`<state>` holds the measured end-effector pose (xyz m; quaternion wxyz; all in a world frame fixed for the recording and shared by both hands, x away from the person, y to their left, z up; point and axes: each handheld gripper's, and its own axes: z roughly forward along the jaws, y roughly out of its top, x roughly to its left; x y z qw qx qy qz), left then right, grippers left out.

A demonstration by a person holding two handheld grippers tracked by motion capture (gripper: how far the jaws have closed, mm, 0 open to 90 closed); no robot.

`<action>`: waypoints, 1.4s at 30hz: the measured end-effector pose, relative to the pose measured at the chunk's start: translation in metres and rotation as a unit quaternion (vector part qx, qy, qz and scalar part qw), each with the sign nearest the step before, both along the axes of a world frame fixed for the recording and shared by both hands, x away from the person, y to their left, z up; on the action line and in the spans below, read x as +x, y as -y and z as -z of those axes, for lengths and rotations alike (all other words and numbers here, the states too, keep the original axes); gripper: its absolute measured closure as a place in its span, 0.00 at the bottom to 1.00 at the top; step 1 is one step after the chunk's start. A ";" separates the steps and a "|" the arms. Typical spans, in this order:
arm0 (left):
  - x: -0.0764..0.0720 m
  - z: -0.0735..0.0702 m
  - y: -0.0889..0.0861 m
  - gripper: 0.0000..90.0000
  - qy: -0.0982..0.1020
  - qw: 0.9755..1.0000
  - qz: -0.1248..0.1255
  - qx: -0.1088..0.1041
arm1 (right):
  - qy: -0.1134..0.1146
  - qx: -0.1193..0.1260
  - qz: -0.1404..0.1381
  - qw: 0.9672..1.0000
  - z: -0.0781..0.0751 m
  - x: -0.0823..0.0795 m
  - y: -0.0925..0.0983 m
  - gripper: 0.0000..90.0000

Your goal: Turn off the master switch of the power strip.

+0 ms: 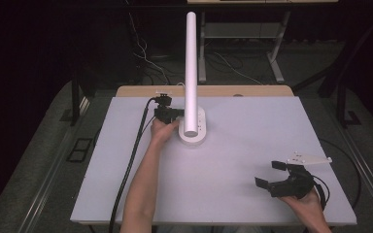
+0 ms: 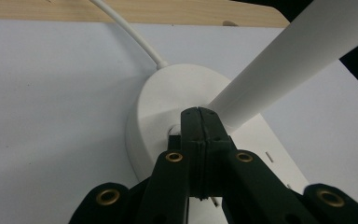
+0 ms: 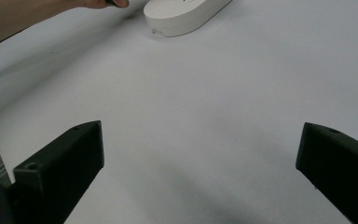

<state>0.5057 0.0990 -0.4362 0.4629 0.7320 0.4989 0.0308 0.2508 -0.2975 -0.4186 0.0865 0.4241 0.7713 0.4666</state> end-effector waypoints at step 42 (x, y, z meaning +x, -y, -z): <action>-0.085 -0.056 -0.065 0.15 0.072 0.996 0.058 -0.017 | -0.005 -0.008 0.000 1.000 0.001 0.001 0.002 0.00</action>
